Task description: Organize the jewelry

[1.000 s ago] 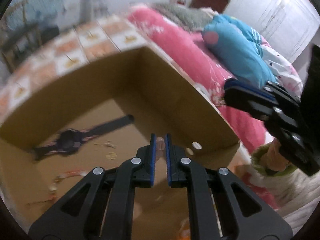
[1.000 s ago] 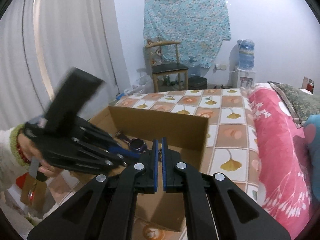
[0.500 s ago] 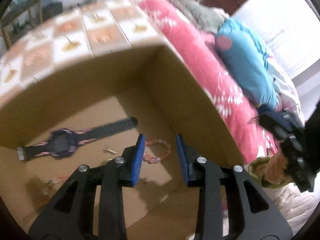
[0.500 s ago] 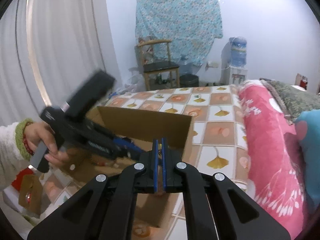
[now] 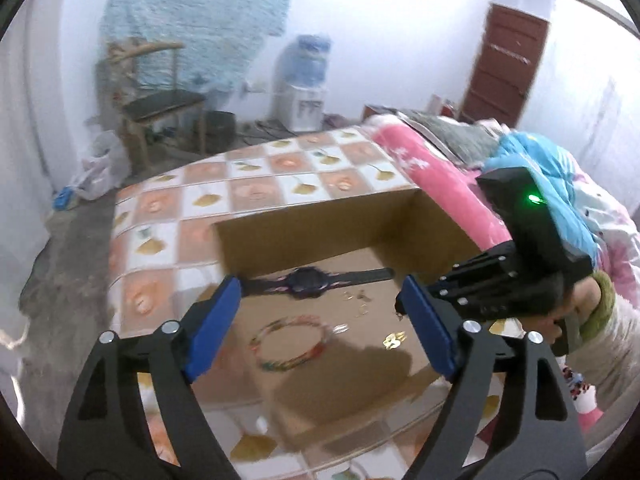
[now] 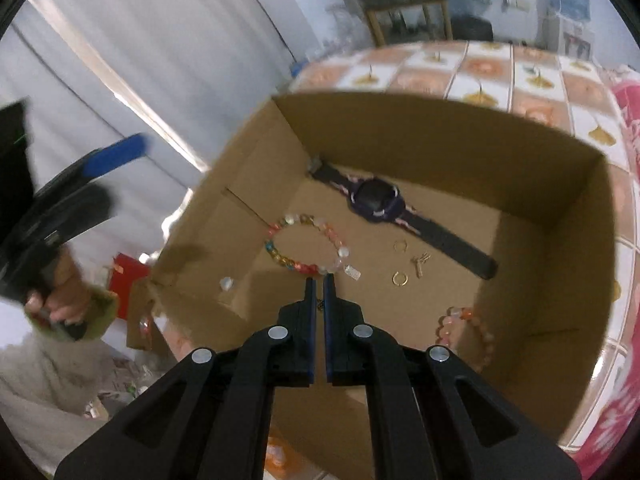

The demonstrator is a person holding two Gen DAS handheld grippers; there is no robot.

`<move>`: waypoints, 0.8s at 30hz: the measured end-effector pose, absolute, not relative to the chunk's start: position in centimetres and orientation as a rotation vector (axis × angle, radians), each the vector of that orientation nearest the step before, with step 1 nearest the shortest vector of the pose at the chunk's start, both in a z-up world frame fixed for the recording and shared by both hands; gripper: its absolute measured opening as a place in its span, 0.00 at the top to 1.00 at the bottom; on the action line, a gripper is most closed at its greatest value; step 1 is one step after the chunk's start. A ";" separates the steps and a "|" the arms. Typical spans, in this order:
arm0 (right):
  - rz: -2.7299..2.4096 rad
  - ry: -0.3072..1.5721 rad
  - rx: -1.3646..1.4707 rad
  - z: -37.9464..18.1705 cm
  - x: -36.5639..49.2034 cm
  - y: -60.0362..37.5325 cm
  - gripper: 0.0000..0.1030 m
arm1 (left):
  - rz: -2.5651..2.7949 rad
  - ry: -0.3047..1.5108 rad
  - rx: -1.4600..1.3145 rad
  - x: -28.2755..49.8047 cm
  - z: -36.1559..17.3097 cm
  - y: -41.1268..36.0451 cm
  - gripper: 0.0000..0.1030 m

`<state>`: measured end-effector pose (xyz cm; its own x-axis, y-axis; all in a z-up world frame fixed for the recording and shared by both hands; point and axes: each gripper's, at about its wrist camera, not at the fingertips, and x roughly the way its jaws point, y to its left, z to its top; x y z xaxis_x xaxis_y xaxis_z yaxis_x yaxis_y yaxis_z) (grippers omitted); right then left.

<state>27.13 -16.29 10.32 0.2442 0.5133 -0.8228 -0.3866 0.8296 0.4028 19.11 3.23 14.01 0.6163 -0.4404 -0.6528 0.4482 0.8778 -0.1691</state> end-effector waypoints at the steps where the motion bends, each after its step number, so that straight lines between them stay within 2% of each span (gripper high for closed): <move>1: 0.612 1.197 0.124 9.9 27.3 -15.8 0.96 | -0.498 0.740 0.004 18.6 13.7 4.0 0.21; 9: 0.583 1.255 0.164 9.3 27.7 -15.4 0.94 | -0.457 0.721 -0.068 16.4 11.5 7.5 0.21; 14: 0.566 1.215 0.207 10.4 27.3 -15.5 0.94 | -0.437 0.695 -0.089 15.8 11.1 8.4 0.21; 18: 0.519 1.097 0.236 12.8 25.1 -16.2 0.66 | -0.420 0.648 -0.075 14.5 11.4 8.5 0.17; 24: 0.389 0.855 0.241 16.7 19.3 -16.6 0.41 | -0.412 0.571 -0.027 11.9 12.0 8.1 0.12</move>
<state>19.33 -16.55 16.68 0.5925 0.4260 -0.6837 -0.2353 0.9032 0.3589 11.89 8.06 12.00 0.7624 -0.3861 -0.5193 0.3711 0.9183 -0.1378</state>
